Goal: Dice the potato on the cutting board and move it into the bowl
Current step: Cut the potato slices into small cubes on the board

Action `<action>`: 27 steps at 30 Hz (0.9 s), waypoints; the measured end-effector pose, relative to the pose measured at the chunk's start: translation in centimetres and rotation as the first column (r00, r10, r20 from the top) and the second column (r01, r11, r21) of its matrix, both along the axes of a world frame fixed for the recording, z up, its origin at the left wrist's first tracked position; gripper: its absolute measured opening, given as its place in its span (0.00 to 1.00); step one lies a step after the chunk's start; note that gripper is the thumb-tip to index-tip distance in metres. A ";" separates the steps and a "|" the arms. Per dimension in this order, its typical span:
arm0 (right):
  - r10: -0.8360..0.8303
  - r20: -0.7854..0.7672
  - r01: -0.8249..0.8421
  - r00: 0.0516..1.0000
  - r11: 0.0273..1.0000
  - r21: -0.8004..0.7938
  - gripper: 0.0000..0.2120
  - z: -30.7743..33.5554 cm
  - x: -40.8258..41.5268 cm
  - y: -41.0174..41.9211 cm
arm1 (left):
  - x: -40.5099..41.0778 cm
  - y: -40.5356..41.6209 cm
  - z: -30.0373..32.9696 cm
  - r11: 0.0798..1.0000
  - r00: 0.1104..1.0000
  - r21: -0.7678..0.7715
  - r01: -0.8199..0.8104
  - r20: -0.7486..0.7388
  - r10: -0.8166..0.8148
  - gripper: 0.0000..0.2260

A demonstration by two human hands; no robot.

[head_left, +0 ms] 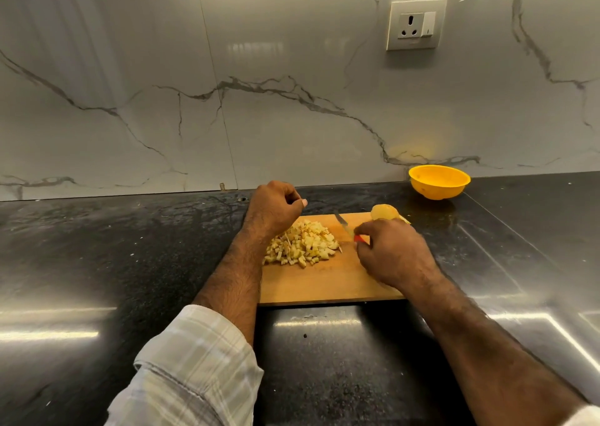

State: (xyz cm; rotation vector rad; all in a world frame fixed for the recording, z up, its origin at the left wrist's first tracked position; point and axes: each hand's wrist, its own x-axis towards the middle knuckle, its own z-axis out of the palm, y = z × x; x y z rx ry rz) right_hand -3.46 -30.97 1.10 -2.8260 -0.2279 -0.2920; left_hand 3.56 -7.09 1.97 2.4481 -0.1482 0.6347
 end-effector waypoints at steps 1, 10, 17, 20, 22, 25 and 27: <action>-0.003 -0.016 0.002 1.000 1.000 -0.002 0.18 0.0 0.1 -0.1 | -0.1 -0.3 0.0 1.000 1.000 0.012 0.012 -0.005 -0.012 0.09; -0.097 0.156 0.062 0.983 0.975 0.214 0.17 1.1 1.0 -4.8 | -1.1 -5.4 -1.0 0.969 0.986 0.194 0.156 -0.088 -0.141 0.07; -0.204 0.378 0.059 0.903 0.931 0.361 0.11 0.9 0.2 -8.3 | -0.6 -11.2 -0.9 0.894 0.964 0.387 0.224 -0.222 -0.145 0.16; -0.218 0.336 0.072 0.916 0.914 0.399 0.14 0.2 0.1 -8.6 | -0.1 -12.9 -1.2 0.885 0.951 0.397 0.242 -0.278 -0.135 0.15; -0.201 0.305 0.067 0.931 0.915 0.398 0.15 0.2 0.0 -8.5 | 0.2 -13.2 -1.4 0.892 0.953 0.392 0.227 -0.278 -0.120 0.13; -0.159 0.281 0.044 0.946 0.926 0.376 0.16 0.3 -0.1 -8.2 | 0.8 -13.1 -1.4 0.899 0.951 0.380 0.216 -0.289 -0.106 0.09; -0.148 0.267 0.043 0.952 0.932 0.361 0.16 0.3 -0.1 -8.0 | 0.8 -13.0 -1.2 0.901 0.936 0.358 0.243 -0.332 -0.120 0.06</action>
